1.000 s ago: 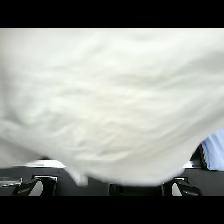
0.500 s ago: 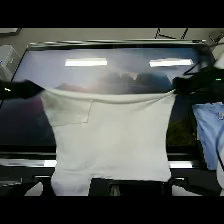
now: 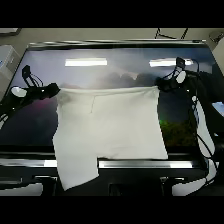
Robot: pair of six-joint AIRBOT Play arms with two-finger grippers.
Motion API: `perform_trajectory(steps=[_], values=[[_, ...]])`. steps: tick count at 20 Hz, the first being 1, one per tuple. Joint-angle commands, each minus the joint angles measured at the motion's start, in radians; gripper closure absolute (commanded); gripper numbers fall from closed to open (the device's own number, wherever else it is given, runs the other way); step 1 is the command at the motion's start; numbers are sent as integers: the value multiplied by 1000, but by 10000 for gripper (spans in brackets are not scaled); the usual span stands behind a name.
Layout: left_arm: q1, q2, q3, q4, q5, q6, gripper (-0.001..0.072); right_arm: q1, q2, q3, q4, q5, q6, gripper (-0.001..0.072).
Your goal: Fold the clothes and pants, and hang the long-sleeved shirts on hangers.
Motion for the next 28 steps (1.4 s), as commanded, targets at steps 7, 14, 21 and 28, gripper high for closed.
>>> perform_trajectory(steps=[7, 14, 21, 28], values=[[-158, -124, 33, -2, 220, -1, 683, -78, -34, -3, -47, -8, 71, 679], [-16, -68, 42, 45, -320, -2, 684, -78, -10, -5, -56, 330, -98, 678], [-31, -90, -112, 53, -531, -10, 684, -78, -69, -39, -54, 406, -96, 678], [152, -53, 87, 125, -802, -31, 153, -195, 29, 31, -43, 615, -179, 242]])
